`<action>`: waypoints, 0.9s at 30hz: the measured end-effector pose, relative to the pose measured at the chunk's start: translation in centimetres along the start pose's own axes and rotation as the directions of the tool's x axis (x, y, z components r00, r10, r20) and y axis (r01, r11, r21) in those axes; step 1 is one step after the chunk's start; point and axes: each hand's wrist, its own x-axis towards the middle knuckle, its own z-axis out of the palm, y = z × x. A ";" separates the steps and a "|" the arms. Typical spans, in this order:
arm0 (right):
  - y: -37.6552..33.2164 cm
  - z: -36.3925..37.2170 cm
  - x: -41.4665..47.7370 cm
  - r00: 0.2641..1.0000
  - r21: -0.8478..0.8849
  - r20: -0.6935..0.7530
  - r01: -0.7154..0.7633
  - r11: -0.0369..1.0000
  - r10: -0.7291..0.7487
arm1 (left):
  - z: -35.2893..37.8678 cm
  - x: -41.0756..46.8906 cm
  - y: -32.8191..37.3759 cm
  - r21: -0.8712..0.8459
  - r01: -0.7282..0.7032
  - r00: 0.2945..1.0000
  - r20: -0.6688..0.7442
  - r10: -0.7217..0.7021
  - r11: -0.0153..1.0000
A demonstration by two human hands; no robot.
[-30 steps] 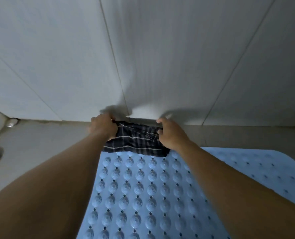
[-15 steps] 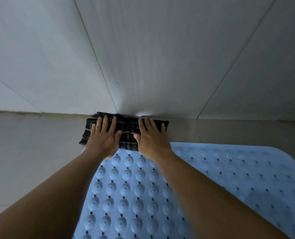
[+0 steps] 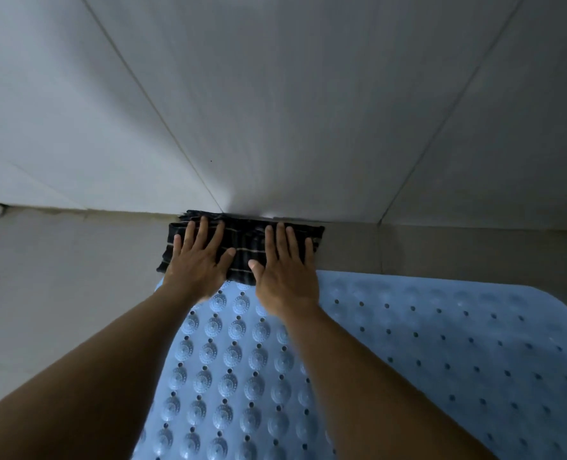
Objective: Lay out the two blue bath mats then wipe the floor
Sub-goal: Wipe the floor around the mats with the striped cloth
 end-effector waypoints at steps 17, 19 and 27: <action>2.8 -1.6 0.0 0.997 -0.075 0.068 0.052 0.996 -0.047 | -0.7 -0.8 3.2 -0.078 0.028 1.000 -0.006 -0.029 0.997; 3.4 -1.8 0.0 0.995 -0.094 0.090 0.061 0.994 -0.052 | -0.7 -0.8 3.7 -0.077 0.019 1.000 -0.008 -0.020 0.997; 6.5 -2.8 -0.7 0.994 -0.126 0.105 0.050 0.991 -0.037 | -0.4 -0.7 6.8 -0.092 -0.003 1.000 0.014 0.004 0.996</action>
